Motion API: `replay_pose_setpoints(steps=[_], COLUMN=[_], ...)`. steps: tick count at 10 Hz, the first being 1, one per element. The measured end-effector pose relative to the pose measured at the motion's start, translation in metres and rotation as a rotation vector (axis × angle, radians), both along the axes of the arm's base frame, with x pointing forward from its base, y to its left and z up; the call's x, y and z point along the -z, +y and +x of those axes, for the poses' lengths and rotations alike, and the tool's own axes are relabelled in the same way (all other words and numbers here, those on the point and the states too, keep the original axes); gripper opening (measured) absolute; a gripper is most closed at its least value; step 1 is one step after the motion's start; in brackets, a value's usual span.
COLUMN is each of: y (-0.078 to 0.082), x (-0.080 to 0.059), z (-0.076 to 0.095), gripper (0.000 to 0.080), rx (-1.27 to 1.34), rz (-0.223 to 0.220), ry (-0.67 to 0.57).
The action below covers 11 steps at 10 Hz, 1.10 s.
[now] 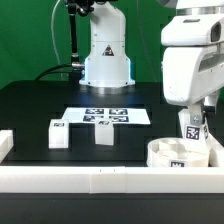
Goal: Assemble stool
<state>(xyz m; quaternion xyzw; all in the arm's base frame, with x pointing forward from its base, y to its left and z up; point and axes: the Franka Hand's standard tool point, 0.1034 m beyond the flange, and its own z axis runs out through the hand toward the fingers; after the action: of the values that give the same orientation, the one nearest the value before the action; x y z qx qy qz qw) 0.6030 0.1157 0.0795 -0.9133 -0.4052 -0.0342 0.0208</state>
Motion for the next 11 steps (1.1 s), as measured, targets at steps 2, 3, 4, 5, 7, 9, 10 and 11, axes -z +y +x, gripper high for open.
replay_pose_setpoints(steps=[2,3,4,5,7,9,10,11], y=[0.0004,0.0021,0.0037,0.0043,0.0050,0.0035,0.0034,0.0035], x=[0.0006,0.0009,0.0011,0.0013,0.0013,0.0014,0.0016,0.0018], z=[-0.0003,-0.0007,-0.0014,-0.0017,-0.0014,-0.0013,-0.0016,-0.0020], gripper=[0.0340,0.0340,0.0340,0.0340,0.0340,0.0340,0.0340,0.0340], rx=[0.222,0.324,0.432,0.518,0.684,0.932,1.047,1.139], rz=[0.012,0.018,0.022,0.026,0.036,0.063,0.071,0.076], ry=[0.016,0.023,0.031,0.037,0.046,0.073,0.084,0.093])
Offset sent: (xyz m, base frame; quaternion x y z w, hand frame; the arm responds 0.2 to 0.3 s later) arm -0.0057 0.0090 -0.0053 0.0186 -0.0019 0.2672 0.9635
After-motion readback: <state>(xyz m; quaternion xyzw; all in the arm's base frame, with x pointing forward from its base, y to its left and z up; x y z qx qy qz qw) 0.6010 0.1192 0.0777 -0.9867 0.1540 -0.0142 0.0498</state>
